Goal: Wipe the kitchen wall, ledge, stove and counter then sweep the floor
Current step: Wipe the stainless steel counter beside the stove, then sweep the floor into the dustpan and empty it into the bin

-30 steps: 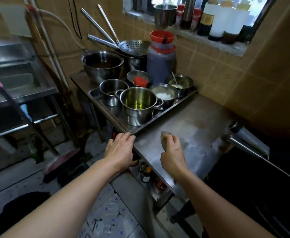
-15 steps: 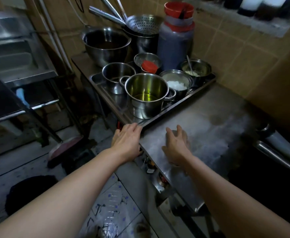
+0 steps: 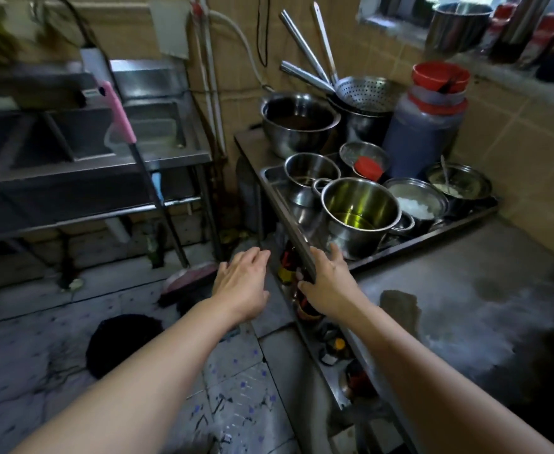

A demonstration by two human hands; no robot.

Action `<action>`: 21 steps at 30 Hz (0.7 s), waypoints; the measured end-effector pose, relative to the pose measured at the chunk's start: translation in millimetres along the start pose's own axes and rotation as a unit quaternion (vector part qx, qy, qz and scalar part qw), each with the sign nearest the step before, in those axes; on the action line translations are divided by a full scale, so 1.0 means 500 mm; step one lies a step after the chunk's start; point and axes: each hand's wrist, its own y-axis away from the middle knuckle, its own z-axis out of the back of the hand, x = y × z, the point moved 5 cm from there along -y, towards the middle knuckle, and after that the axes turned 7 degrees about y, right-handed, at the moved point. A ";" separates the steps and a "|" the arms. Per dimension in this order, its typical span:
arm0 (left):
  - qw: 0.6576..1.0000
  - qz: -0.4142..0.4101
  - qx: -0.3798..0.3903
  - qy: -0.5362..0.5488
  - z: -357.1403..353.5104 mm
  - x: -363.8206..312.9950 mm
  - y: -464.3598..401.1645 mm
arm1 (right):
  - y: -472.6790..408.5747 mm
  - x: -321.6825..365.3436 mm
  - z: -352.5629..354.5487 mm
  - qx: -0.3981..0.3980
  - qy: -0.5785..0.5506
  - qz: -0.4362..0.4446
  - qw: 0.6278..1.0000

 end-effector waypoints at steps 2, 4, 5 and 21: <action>1.000 0.018 -0.015 0.014 0.023 0.044 0.018 | -0.009 0.054 -0.008 0.004 0.009 0.019 1.000; 0.999 0.034 -0.023 0.025 0.040 0.082 0.033 | -0.018 0.100 -0.019 0.006 0.018 0.036 0.999; 0.998 0.041 -0.026 0.029 0.050 0.101 0.038 | -0.024 0.123 -0.024 0.009 0.022 0.047 0.999; 0.975 0.169 -0.120 0.083 0.210 0.331 -0.083 | -0.292 0.368 -0.051 0.057 0.053 0.159 0.984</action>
